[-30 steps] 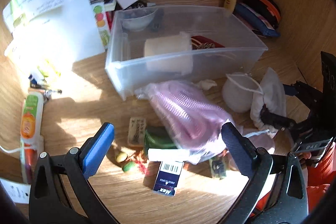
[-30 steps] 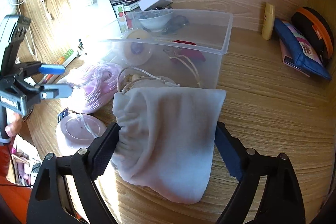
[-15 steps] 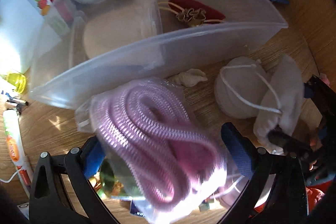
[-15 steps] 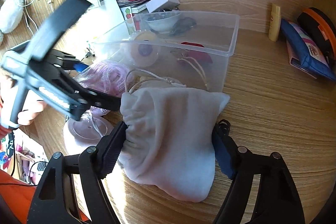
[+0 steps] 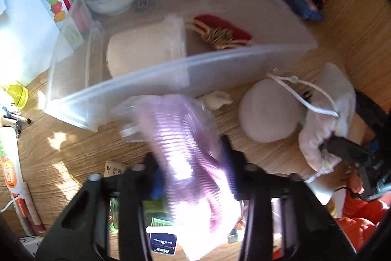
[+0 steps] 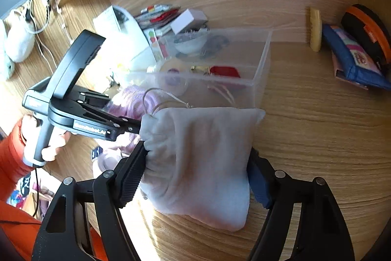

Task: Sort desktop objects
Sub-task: 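Lower the pink cord bag and white drawstring bag into the clear box, open both tools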

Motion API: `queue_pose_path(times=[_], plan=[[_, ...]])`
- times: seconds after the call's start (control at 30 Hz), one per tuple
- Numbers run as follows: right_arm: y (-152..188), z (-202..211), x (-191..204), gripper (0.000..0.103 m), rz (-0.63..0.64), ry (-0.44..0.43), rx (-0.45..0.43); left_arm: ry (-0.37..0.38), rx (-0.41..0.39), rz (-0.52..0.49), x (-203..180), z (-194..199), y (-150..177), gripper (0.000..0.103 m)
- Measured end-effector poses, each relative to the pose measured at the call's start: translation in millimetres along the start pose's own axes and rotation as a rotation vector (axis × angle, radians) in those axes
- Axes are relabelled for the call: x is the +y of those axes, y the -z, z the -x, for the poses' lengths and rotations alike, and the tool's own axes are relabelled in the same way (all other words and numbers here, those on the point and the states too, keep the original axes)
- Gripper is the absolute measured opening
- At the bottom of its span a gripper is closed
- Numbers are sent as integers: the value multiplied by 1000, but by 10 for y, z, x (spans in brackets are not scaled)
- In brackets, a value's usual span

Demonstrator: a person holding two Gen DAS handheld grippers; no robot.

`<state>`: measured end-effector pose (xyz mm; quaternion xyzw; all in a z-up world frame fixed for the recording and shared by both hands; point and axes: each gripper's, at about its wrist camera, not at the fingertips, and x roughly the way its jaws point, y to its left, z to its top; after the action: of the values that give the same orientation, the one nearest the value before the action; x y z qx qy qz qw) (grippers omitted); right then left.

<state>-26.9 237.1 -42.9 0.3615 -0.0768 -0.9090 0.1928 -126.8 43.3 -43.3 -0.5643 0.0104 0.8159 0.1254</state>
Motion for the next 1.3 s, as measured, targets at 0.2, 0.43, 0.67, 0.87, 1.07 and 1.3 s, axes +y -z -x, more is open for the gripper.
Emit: queue_pose_path(times=[0.2,0.43,0.67,0.87,1.07,1.3], plan=[[-125,122,-34,72,-22,17,-47,7,-39,-8,50,78,89,27],[-263,204,-81,72,-42,26,-88,24,-127,-34,-120,169,71,21],[-413,191,-87,73,-47,39,-109,54,-220,-38,-91,325,94,19],[-554,165,-54,73,-35,44,-123,91,-280,-34,-7,472,83,19],[-709,111,-29,73,-23,63,-132,110,-345,-40,45,703,5,19],[-829,-27,-27,73,-12,69,-109,102,-420,-36,142,916,-155,19]])
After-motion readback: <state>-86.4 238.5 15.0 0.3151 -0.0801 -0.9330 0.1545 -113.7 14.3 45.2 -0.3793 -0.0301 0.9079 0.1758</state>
